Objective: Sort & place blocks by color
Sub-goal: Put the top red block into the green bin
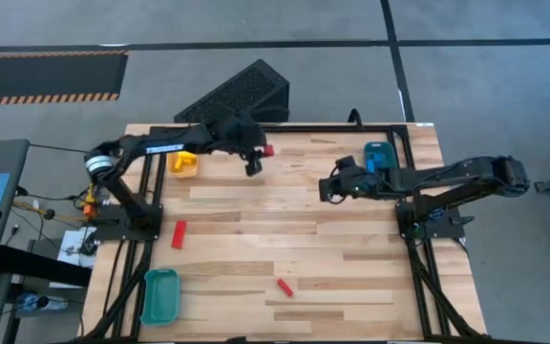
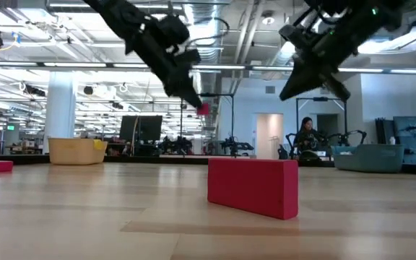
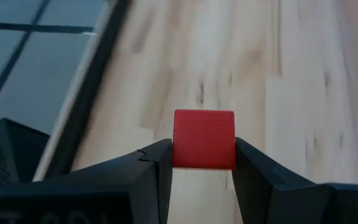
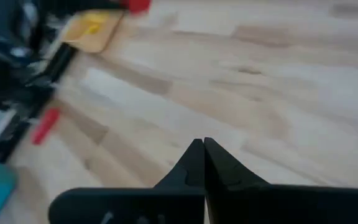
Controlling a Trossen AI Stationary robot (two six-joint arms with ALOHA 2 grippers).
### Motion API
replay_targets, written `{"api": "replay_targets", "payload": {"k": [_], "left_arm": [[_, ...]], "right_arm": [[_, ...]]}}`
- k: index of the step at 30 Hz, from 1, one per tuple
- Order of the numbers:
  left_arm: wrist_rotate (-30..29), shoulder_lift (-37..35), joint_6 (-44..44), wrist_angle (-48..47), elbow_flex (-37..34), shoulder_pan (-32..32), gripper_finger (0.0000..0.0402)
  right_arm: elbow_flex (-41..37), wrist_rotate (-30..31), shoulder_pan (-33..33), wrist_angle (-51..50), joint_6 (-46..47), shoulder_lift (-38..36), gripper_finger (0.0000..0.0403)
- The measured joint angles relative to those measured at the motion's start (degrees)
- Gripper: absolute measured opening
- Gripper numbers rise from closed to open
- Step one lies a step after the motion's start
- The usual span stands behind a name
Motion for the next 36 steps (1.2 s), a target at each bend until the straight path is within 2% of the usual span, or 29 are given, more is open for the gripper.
{"api": "replay_targets", "payload": {"k": [3,6,11,14,20,25,30,36], "left_arm": [[-1.30,-3.90,-5.82,-0.73,0.00,0.09,0.0100],[-5.03,-8.10,-10.99,-2.70,0.00,-0.63,0.0100],[-14.34,-14.81,-16.88,-9.78,-1.20,-3.64,0.0100],[-17.93,-19.22,-23.44,-13.38,-5.26,-6.30,0.0100],[-24.81,-29.68,-43.88,-19.02,-16.55,-15.66,0.0100],[-31.14,-37.16,-62.81,-29.41,-20.30,-25.67,0.0100],[-37.18,-40.20,-71.04,-37.44,-20.37,-31.44,0.0100],[-38.89,-40.39,-68.33,-37.85,-20.37,-31.11,0.0100]], "right_arm": [[-5.43,-2.97,0.26,11.75,-0.60,0.46,0.0008],[-8.99,-6.37,0.19,23.63,-0.38,1.80,0.0008],[-10.96,-10.20,-0.39,28.84,-1.43,4.34,0.0008],[-11.04,-13.79,-1.40,30.75,-3.18,6.69,0.0008],[-11.02,-22.47,-2.32,39.84,-5.59,13.06,0.0008],[-11.02,-28.00,-0.96,48.65,-5.01,18.17,0.0008],[-10.55,-27.33,3.04,54.65,-1.42,20.32,0.0008],[-8.25,-21.01,8.06,54.49,-0.80,20.36,0.0008]]}}
